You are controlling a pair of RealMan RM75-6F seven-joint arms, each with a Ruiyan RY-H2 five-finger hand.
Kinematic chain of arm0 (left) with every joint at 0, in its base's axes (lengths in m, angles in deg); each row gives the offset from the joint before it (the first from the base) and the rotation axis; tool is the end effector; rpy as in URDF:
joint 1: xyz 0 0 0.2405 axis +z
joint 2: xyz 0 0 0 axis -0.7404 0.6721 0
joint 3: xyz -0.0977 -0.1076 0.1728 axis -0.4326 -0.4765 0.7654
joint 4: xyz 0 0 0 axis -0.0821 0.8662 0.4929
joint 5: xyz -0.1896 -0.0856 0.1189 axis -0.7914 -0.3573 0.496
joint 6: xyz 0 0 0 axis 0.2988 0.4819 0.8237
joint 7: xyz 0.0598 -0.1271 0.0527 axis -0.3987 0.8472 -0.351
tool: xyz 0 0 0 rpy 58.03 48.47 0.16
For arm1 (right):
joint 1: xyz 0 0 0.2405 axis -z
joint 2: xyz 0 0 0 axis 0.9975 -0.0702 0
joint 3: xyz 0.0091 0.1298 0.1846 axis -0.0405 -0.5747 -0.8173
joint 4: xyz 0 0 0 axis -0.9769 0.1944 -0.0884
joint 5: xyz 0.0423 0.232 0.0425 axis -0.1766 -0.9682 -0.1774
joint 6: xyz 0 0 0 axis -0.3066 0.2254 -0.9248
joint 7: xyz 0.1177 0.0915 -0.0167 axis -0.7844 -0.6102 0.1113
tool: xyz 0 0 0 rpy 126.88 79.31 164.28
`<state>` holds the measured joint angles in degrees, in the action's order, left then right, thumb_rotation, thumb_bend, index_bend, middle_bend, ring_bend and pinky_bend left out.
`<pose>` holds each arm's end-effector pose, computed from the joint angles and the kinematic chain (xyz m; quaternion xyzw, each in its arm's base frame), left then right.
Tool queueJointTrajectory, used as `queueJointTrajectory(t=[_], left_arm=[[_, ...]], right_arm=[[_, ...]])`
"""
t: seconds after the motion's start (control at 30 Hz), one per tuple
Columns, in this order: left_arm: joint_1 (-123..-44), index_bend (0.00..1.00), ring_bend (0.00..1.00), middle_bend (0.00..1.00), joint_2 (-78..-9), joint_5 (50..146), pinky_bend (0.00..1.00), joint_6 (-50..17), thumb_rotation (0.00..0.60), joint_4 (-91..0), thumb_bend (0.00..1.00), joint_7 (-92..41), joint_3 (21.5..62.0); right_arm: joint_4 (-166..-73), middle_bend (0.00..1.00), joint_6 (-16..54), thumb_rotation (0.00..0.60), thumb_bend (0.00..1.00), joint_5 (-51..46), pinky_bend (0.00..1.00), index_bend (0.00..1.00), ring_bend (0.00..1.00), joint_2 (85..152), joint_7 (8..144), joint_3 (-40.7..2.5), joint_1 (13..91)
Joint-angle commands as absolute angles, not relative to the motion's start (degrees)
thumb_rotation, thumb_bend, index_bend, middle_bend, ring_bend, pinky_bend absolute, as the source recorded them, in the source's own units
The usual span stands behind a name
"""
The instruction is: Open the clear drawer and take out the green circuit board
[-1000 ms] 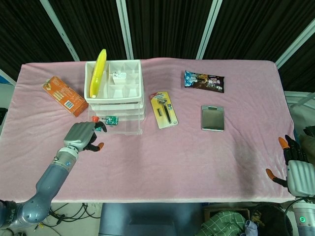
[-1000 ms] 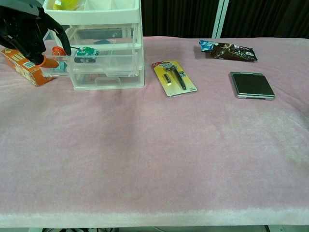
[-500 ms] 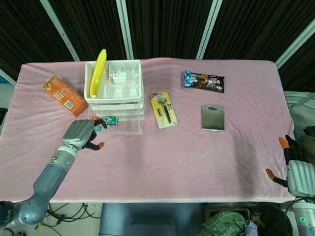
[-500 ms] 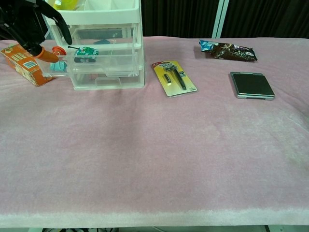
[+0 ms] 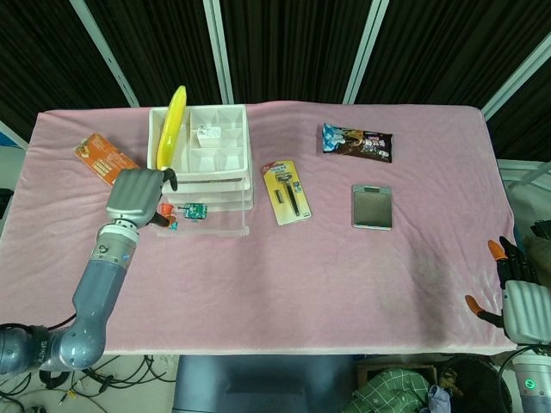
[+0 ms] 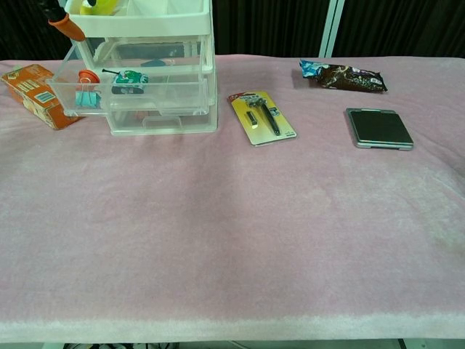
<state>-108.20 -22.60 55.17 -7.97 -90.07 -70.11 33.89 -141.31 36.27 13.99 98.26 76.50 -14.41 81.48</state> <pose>-0.0482 0.3492 0.0831 -0.6734 -0.3782 -0.3043 0.5577 -0.2990 -0.1944 0.1203 0.5477 -0.4436 0.3813 0.5982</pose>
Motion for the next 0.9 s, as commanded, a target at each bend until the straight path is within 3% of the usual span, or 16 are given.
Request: queueJointTrajectory(t=[0.03, 0.47, 0.7, 0.9], left_arm=[[-111.8, 0.46, 1.0, 1.0, -25.3, 49.3, 1.0, -5.9, 0.6, -86.4, 0.09, -75.0, 33.2], [-114.1, 0.49, 1.0, 1.0, -30.7, 43.1, 1.0, -6.5, 0.6, -81.7, 0.08, -77.9, 33.1], [-114.5, 0.41, 1.0, 1.0, -32.5, 42.3, 1.0, -7.2, 0.6, -80.5, 0.09, -78.6, 33.3], [-115.1, 0.41, 1.0, 1.0, -33.6, 40.8, 1.0, -8.6, 0.6, -80.2, 0.13, -79.6, 33.4]], right_arm=[[-141.4, 0.0, 36.1, 0.6, 0.13, 13.9, 0.12, 0.0, 0.0, 98.2, 76.3, -14.4, 81.5], [-141.6, 0.0, 36.0, 0.6, 0.13, 13.7, 0.12, 0.0, 0.0, 98.0, 75.5, -14.5, 81.5], [-141.6, 0.0, 36.0, 0.6, 0.13, 13.6, 0.12, 0.0, 0.0, 98.0, 75.4, -14.6, 81.5], [-141.6, 0.0, 36.0, 0.6, 0.13, 13.5, 0.12, 0.0, 0.0, 98.0, 75.1, -14.6, 81.5]])
